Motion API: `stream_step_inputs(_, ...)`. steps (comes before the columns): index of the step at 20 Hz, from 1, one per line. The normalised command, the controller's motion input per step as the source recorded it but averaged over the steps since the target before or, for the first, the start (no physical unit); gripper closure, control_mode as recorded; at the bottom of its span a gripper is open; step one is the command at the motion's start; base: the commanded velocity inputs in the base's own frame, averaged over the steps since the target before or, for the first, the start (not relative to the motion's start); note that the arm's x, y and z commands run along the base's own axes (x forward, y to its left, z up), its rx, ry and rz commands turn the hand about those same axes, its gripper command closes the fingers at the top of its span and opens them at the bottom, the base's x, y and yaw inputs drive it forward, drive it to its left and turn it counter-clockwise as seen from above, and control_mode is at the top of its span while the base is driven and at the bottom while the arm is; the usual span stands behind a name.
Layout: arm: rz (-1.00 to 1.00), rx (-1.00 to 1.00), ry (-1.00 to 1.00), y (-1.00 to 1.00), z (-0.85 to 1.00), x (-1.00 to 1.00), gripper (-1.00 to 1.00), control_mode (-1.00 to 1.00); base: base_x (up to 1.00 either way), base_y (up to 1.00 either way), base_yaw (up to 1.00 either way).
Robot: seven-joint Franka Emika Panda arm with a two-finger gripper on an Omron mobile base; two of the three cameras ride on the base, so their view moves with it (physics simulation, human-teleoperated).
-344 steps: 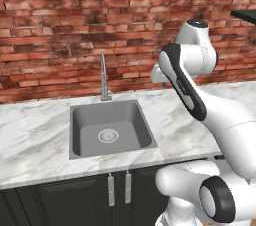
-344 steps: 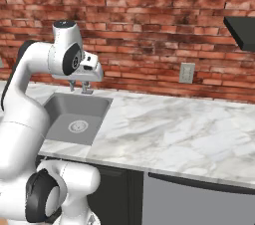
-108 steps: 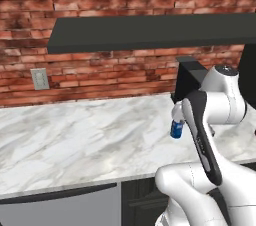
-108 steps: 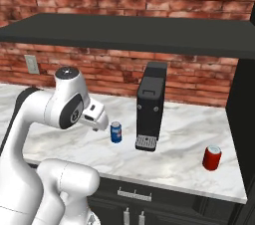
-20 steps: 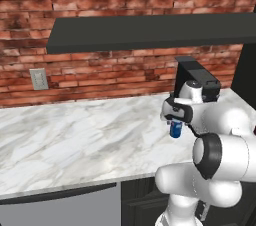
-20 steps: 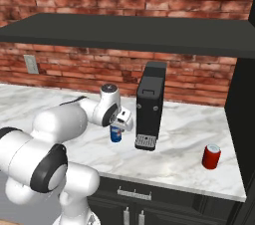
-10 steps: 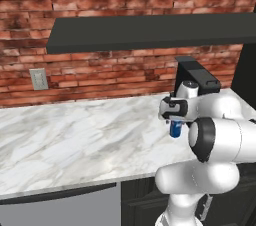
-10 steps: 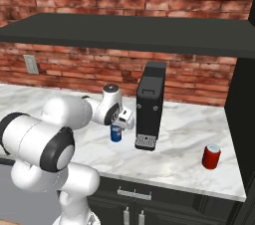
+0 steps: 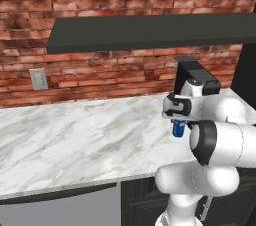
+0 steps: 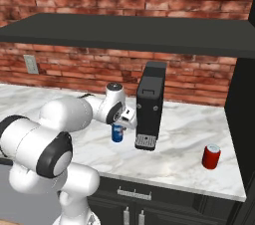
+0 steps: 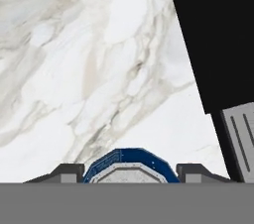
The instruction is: Four empty soda cans are scattered around the kitchen. Gather all the cans and cluster them next to the stove for recycling.
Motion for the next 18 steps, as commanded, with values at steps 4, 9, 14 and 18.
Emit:
stream_step_inputs(4,0.02,0.0,-0.06,0.15,0.38,-0.47,1.0,-1.0,0.0,0.0,0.0)
stream_step_inputs(9,0.06,0.0,-0.12,0.42,0.5,-0.59,1.0,-1.0,0.0,0.0,0.0)
stream_step_inputs(14,0.04,0.0,-0.09,0.4,0.51,-0.6,1.0,-1.0,0.0,0.0,0.0)
stream_step_inputs(18,0.01,0.0,-0.04,0.25,0.46,-0.59,1.0,-1.0,0.0,0.0,0.0)
